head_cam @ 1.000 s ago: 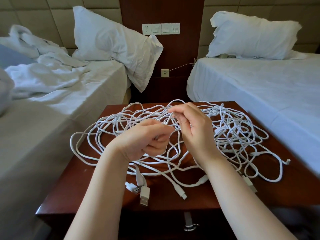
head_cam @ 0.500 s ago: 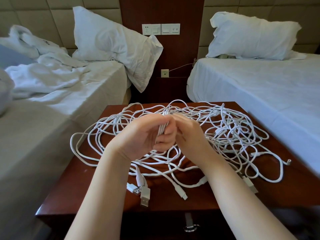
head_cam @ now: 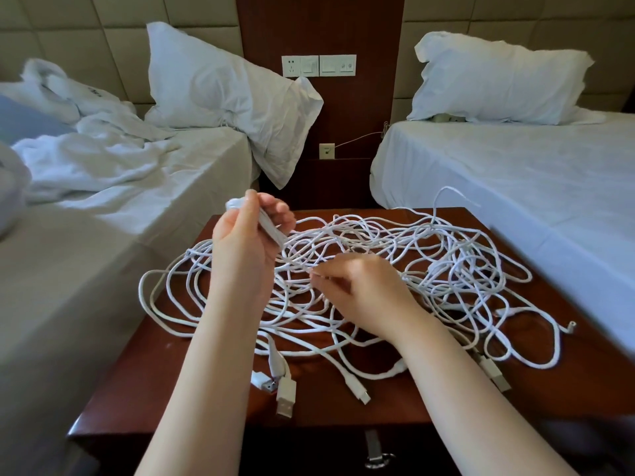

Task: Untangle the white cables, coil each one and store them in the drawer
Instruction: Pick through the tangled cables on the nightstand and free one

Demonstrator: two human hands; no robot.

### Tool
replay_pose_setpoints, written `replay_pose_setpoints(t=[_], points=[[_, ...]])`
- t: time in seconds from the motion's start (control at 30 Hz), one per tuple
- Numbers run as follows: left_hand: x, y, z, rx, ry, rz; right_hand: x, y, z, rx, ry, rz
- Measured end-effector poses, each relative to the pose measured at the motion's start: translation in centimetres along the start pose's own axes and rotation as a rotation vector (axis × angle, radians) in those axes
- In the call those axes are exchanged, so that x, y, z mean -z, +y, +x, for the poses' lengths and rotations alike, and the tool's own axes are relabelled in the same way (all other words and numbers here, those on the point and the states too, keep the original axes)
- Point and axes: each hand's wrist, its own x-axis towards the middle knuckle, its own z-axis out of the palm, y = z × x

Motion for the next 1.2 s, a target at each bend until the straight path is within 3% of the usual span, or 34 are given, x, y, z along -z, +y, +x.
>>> replay_pose_setpoints(t=[0.2,0.33,0.47,0.73,0.9,1.03,1.2], points=[[1.3,-1.1,0.4,-0.239,0.192,0.589,0.0,0.6,0.1,-0.005,0.199,-0.031],[0.6,-1.8,0.1,-0.306,0.145,0.975,0.1,0.4,0.3,0.036,0.378,0.024],[0.2,-1.6,-0.2,-0.284,0.065,1.104,0.3,0.6,0.2,0.106,0.487,0.096],[-0.6,-1.1,-1.4,0.025,-0.202,0.946,0.4,0.6,0.4,0.164,0.619,0.089],[-0.6,-0.6,-1.6,0.400,-0.489,0.737,0.6,0.7,0.4,0.139,0.629,0.120],[-0.4,-0.1,-1.9,0.474,-0.737,0.717,0.7,0.7,0.3,0.117,0.599,0.159],[-0.2,0.5,-2.1,0.513,-0.850,0.626,0.4,0.8,0.2,0.124,0.475,0.195]])
